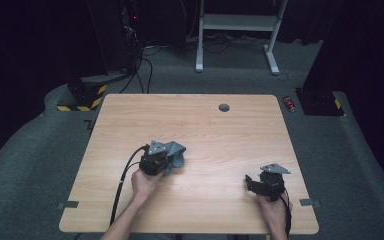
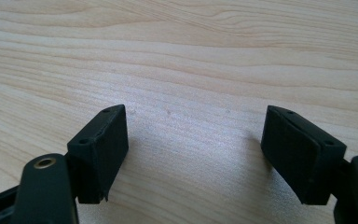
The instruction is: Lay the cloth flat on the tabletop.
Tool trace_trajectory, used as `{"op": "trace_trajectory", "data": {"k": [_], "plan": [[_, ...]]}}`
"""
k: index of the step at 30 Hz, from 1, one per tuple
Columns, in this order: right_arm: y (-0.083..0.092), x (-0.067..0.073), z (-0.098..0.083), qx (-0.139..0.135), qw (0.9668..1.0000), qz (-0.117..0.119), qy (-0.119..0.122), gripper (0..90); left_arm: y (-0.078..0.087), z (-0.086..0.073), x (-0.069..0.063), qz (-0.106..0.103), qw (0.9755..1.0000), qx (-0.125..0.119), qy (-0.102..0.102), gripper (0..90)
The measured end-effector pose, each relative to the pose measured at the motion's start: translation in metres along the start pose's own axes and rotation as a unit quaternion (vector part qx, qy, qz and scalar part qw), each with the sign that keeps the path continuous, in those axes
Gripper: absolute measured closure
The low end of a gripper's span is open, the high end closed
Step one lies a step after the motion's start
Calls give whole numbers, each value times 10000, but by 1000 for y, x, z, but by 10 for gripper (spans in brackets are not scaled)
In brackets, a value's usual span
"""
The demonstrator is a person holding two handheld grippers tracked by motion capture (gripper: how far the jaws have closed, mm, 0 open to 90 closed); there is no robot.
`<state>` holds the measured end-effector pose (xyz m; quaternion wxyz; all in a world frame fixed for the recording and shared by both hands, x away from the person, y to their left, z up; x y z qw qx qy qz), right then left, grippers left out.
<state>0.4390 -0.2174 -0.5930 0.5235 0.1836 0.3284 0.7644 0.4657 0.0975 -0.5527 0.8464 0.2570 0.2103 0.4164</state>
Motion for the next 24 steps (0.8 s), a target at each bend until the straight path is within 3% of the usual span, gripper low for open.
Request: {"op": "trace_trajectory", "data": {"k": [3, 4, 5, 6, 7, 8, 9, 14, 18, 24], "plan": [[0, 0, 0, 0, 10000, 1, 0, 228, -3, 3, -11, -155, 9999, -24, -42, 876], [0, 0, 0, 0, 10000, 1, 0, 228, -5, 5, -23, -338, 9994, -31, -3, 876], [0, 0, 0, 1, 10000, 0, 2, 227, -5, 5, -23, -338, 9994, -31, -3, 875], [0, 0, 0, -1, 10000, 0, 1, 228, -8, 6, -34, -495, 9988, -5, -28, 875], [0, 0, 0, -1, 10000, 0, 1, 228, -8, 6, -34, -495, 9988, -5, -28, 875], [0, 0, 0, 0, 10000, 0, 0, 228, -11, 6, -45, -595, 9982, 3, -96, 875], [0, 0, 0, 0, 10000, 0, 0, 228, -11, 6, -45, -595, 9982, 3, -96, 875], [0, 0, 0, 0, 10000, 0, 1, 228, -20, 8, -71, -870, 9961, -4, -135, 874], [0, 0, 0, 0, 10000, 2, 0, 230, -27, 5, -84, -964, 9950, 90, -265, 871], [0, 0, 0, -1, 10000, 6, 5, 231, -36, -5, -91, -958, 9945, 230, -352, 860]]}}
Point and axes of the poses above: each handheld gripper's, and its own axes: y roughly backward along the jaws, z roughly out of its top, x roughly to its left, the point moved 10 cm from there along -y, roughly forward along the jaws, and after that the axes turned 4 degrees about y, right-handed, at the moved point
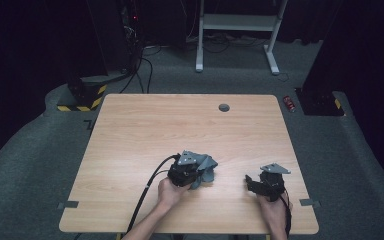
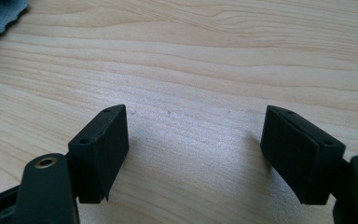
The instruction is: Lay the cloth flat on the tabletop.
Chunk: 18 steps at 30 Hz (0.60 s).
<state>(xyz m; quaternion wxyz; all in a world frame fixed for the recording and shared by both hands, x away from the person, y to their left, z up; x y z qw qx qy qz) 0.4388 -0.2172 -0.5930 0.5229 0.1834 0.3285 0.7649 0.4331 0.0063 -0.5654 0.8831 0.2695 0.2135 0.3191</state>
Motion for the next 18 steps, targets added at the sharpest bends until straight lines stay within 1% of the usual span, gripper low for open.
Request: {"op": "trace_trajectory", "data": {"k": [3, 4, 5, 6, 7, 8, 9, 10, 11, 12, 13, 14, 15, 16, 17, 18], "plan": [[0, 0, 0, 0, 10000, 1, 1, 233, -1, -2, -1, 20, 10000, 35, -38, 812], [0, 0, 0, -5, 10000, 14, 10, 245, 1, -3, -2, 26, 9999, 63, -84, 788], [0, 1, 0, -10, 10000, 23, 14, 258, 1, -3, -2, 26, 9999, 63, -84, 758], [0, 1, 0, -33, 10000, 34, 54, 277, 3, -3, -2, 69, 9999, 68, -102, 726], [0, 1, 0, -33, 10000, 34, 54, 277, 3, -3, -2, 69, 9999, 68, -102, 696], [1, 2, 1, -63, 9999, 52, 87, 310, 7, -4, -3, 90, 9999, 72, -55, 674], [1, 2, 1, -63, 9999, 52, 87, 310, 7, -4, -3, 90, 9999, 72, -55, 651], [1, 3, 1, -71, 9999, 52, 72, 343, 11, -7, -3, 148, 9998, 95, -58, 625], [1, 3, 1, -71, 9999, 52, 72, 343, 11, -7, -3, 148, 9998, 95, -58, 601], [2, 2, 1, -96, 10000, -26, 0, 394, 16, -11, -3, 199, 9997, 108, -74, 580], [2, 2, 1, -96, 10000, -26, 0, 394, 16, -11, -3, 199, 9997, 108, -74, 562], [2, 2, 2, -115, 9999, -97, -71, 445, 20, -16, -3, 247, 9996, 101, -41, 546], [2, 2, 2, -115, 9999, -97, -71, 445, 20, -16, -3, 247, 9996, 101, -41, 533], [2, 5, 3, -87, 9999, -95, -48, 530, 24, -20, -3, 252, 9996, 80, 34, 522], [2, 5, 3, -87, 9999, -95, -48, 530, 24, -20, -3, 252, 9996, 80, 34, 515], [3, 10, 4, -99, 9999, -4, -33, 555, 26, -22, -4, 228, 9997, 86, 78, 515]]}}
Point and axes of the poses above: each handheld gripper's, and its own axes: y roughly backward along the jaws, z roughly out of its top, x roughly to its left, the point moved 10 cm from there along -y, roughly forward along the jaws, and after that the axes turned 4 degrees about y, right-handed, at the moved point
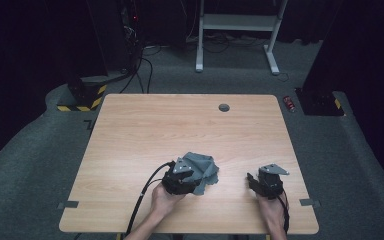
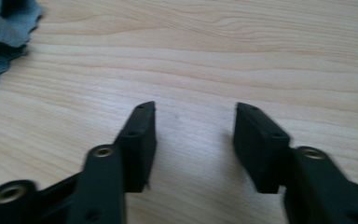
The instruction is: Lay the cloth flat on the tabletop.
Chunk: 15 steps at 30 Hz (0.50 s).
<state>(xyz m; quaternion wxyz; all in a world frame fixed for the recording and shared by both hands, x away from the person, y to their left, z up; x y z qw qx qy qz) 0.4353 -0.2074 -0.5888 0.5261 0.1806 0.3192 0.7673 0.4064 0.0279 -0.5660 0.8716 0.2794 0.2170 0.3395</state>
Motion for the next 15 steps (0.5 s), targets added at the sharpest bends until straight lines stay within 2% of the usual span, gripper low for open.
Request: {"op": "trace_trajectory", "data": {"k": [3, 4, 5, 6, 7, 9, 10, 11, 12, 13, 14, 15], "plan": [[4, 23, 5, -134, 9986, 472, 181, 625, 2, -8, -5, -2, 10000, 76, -54, 502], [6, 41, 10, -199, 9958, 825, 354, 660, 1, -12, -9, 25, 9997, 139, -193, 502], [6, 41, 10, -199, 9958, 825, 354, 660, 1, -12, -9, 25, 9997, 139, -193, 502], [6, 60, 14, -179, 9922, 1121, 517, 683, -1, -14, -13, 63, 9994, 164, -287, 503], [6, 60, 14, -179, 9922, 1121, 517, 683, -1, -14, -13, 63, 9994, 164, -287, 507], [4, 78, 18, -146, 9879, 1343, 758, 701, -4, -15, -16, 74, 9993, 193, -321, 510], [2, 93, 22, -113, 9839, 1495, 973, 714, -7, -15, -19, 80, 9990, 219, -391, 524], [2, 93, 22, -113, 9839, 1495, 973, 714, -7, -15, -19, 80, 9990, 219, -391, 532], [-1, 107, 26, -83, 9809, 1606, 1094, 717, -10, -15, -20, 143, 9984, 253, -490, 543], [-1, 107, 26, -83, 9809, 1606, 1094, 717, -10, -15, -20, 143, 9984, 253, -490, 563], [-5, 116, 30, -76, 9788, 1675, 1178, 716, -13, -16, -20, 161, 9979, 294, -551, 579], [-5, 116, 30, -76, 9788, 1675, 1178, 716, -13, -16, -20, 161, 9979, 294, -551, 597]]}}
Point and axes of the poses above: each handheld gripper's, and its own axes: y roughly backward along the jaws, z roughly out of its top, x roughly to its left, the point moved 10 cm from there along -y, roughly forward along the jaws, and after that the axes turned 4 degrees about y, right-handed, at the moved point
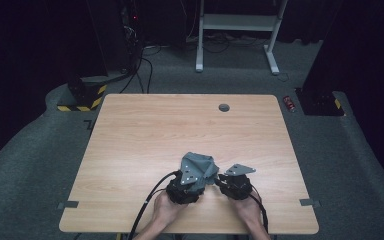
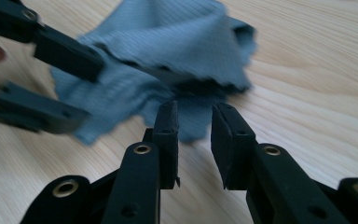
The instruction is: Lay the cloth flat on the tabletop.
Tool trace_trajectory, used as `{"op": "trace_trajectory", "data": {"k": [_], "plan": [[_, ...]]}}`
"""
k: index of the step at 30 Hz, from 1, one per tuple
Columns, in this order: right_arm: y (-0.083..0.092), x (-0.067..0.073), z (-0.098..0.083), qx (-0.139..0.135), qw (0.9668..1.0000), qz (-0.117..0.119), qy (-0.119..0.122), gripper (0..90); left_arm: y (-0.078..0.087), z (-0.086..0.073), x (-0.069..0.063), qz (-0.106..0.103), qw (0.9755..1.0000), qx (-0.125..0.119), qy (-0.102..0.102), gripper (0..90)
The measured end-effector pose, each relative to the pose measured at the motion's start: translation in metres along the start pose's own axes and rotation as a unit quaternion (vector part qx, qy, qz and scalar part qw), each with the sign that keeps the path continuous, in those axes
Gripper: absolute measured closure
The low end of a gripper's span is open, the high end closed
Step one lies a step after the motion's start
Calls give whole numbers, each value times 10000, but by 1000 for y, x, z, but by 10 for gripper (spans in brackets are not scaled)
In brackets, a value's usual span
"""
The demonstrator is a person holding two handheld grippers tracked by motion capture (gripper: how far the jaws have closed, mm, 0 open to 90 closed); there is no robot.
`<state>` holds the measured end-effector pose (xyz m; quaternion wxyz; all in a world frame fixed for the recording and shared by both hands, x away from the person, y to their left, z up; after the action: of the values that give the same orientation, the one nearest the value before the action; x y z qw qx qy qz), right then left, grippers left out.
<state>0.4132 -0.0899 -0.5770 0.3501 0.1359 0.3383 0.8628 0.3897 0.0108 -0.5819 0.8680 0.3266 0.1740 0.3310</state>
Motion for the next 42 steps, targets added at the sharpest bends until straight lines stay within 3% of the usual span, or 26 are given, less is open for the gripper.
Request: {"op": "trace_trajectory", "data": {"k": [5, 8, 11, 16, 21, 22, 24, 27, 28, 29, 34, 36, 38, 39, 42], "plan": [[-15, 9, 6, 135, 9999, 56, 78, 716, -4, -2, 2, 146, 9997, 134, -174, 674], [-20, 10, 3, 232, 9996, 28, 139, 720, -5, -1, 1, 111, 9995, 159, -257, 739], [-20, 10, 3, 259, 9992, -118, 284, 754, -5, -1, 2, 133, 9990, 185, -395, 888], [-20, 11, 2, 240, 9986, -161, 443, 813, -3, 0, 5, 15, 9992, 191, -341, 900], [-20, 13, 2, 269, 9981, -179, 525, 873, 9, 9, 12, -94, 9999, -71, -64, 900], [-19, 12, 2, 272, 9981, -178, 516, 880, 17, 14, 18, -89, 9997, -209, 41, 900], [-19, 12, 2, 267, 9982, -174, 513, 887, 21, 16, 22, -72, 9996, -259, 93, 900], [-19, 12, 2, 261, 9982, -179, 502, 892, 37, 23, 44, 76, 9980, -523, 346, 900], [-19, 12, 2, 261, 9982, -179, 502, 892, 37, 23, 44, 76, 9980, -523, 346, 900], [-18, 12, 2, 258, 9983, -157, 492, 893, 45, 24, 55, 167, 9966, -639, 485, 900], [-10, 16, 5, 162, 9983, -113, 548, 893, 61, 24, 74, 371, 9943, -776, 630, 900], [-9, 16, 5, 152, 9983, -112, 557, 893, 68, 21, 85, 473, 9922, -850, 780, 900], [-6, 16, 4, 146, 9982, -101, 569, 894, 73, 17, 94, 555, 9909, -869, 867, 900], [-3, 16, 3, 146, 9983, -82, 559, 894, 77, 10, 105, 640, 9891, -853, 1014, 900], [1, 15, 2, 129, 9981, -100, 587, 894, 78, 1, 115, 752, 9879, -789, 1102, 900]]}}
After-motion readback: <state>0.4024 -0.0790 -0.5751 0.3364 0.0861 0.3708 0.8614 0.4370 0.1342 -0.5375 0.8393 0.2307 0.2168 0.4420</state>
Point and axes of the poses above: each handheld gripper's, and its own axes: y roughly backward along the jaws, z roughly out of its top, x roughly to its left, the point moved 10 cm from there along -y, roughly forward along the jaws, and after that the axes turned 4 degrees about y, right-handed, at the moved point
